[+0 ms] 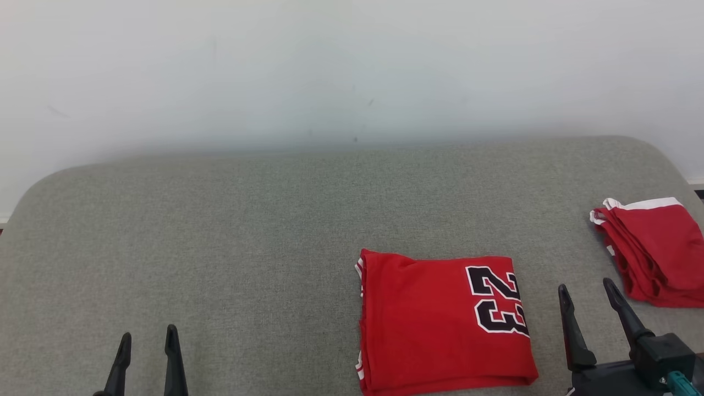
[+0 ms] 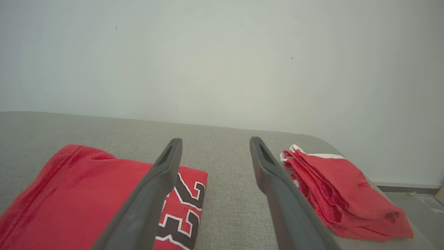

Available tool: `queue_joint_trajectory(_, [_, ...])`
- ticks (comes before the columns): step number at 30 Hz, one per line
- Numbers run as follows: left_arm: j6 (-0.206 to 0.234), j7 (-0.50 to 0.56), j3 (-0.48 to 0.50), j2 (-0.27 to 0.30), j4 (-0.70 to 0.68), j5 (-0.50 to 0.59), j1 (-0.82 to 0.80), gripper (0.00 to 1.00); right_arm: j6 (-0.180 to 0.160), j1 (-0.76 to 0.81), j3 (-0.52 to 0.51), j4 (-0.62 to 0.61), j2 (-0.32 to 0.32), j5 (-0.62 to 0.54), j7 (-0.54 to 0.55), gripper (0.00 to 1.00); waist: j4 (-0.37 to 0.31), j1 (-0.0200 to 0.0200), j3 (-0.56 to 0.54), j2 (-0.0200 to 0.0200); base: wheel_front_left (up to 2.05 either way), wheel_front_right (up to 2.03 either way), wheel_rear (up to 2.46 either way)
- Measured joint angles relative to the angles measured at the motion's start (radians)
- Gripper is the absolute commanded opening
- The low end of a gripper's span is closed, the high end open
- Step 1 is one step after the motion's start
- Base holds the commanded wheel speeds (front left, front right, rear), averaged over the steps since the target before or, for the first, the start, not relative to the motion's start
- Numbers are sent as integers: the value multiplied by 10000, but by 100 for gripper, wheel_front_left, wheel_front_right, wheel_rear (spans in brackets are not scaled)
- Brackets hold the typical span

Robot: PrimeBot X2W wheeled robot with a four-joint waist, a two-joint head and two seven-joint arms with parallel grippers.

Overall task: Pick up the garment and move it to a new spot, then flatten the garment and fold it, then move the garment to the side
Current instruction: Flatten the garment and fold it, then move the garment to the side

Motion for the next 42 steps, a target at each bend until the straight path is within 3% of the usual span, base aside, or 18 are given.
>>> queue_joint_trajectory(15, [-84, 0, 284, -4, 1072, 50, -121, 100, 0, 39, 384, 769, 105, 98, -305, 100, -113, 0, -176, 0, 0, 0, 0])
queue_joint_trajectory(34, [-102, 0, 286, -4, 1143, 163, -134, 100, 0, -97, 491, 1080, 173, 224, -355, 100, -3, 2, -132, 0, 0, 0, 0])
queue_joint_trajectory(38, [-146, 0, 230, -6, 1147, 163, -132, 100, 0, -171, 481, 936, 205, 803, 552, 100, 73, 2, -127, 0, 0, 0, 0])
queue_joint_trajectory(42, [-146, 0, 180, -2, 1114, 159, -133, 100, -4, -466, 278, 709, 84, 1442, 2999, 100, 147, 2, -101, 0, 0, 0, 0])
